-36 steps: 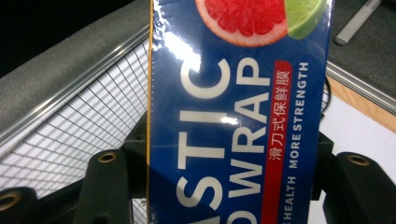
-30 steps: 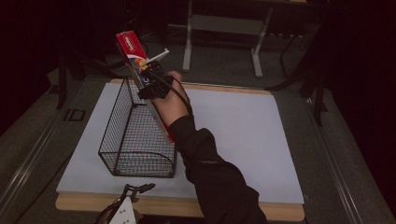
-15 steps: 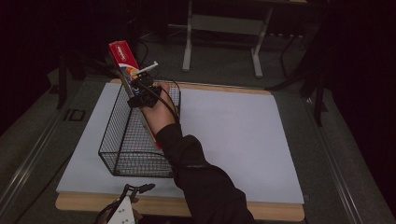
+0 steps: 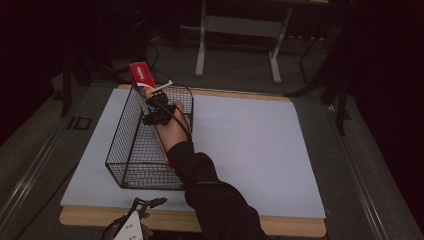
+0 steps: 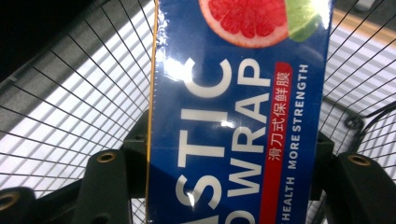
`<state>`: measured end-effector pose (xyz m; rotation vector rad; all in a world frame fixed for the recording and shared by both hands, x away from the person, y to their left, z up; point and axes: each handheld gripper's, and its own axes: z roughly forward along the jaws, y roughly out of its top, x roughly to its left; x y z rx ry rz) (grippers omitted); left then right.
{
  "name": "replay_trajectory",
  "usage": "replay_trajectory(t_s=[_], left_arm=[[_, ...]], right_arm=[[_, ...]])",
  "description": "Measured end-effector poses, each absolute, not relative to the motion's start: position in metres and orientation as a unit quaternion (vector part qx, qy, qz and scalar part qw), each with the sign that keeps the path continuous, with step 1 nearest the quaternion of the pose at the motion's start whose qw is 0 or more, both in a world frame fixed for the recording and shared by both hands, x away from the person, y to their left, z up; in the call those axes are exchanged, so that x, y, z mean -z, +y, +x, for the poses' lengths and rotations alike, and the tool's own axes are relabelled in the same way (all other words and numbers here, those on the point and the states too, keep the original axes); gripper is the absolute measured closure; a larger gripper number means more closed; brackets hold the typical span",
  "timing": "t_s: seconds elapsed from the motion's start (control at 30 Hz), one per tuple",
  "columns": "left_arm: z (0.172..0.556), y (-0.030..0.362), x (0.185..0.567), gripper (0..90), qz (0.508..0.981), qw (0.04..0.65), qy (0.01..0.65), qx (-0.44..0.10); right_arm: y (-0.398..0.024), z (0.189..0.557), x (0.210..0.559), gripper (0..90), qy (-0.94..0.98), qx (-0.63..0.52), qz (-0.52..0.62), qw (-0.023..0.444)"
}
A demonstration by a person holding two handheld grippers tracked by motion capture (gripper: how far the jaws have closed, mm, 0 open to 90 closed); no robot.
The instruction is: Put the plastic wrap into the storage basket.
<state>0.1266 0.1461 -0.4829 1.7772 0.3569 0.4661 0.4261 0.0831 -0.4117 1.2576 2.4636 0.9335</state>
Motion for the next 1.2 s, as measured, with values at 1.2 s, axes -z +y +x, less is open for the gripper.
replay_trajectory(t_s=[1.2], left_arm=[[0.126, 0.142, 0.484, 0.1, 0.774, 0.582, 0.15, -0.199]], right_arm=[[0.057, 0.413, 0.423, 18.9, 0.857, -0.344, 0.377, 0.07]])
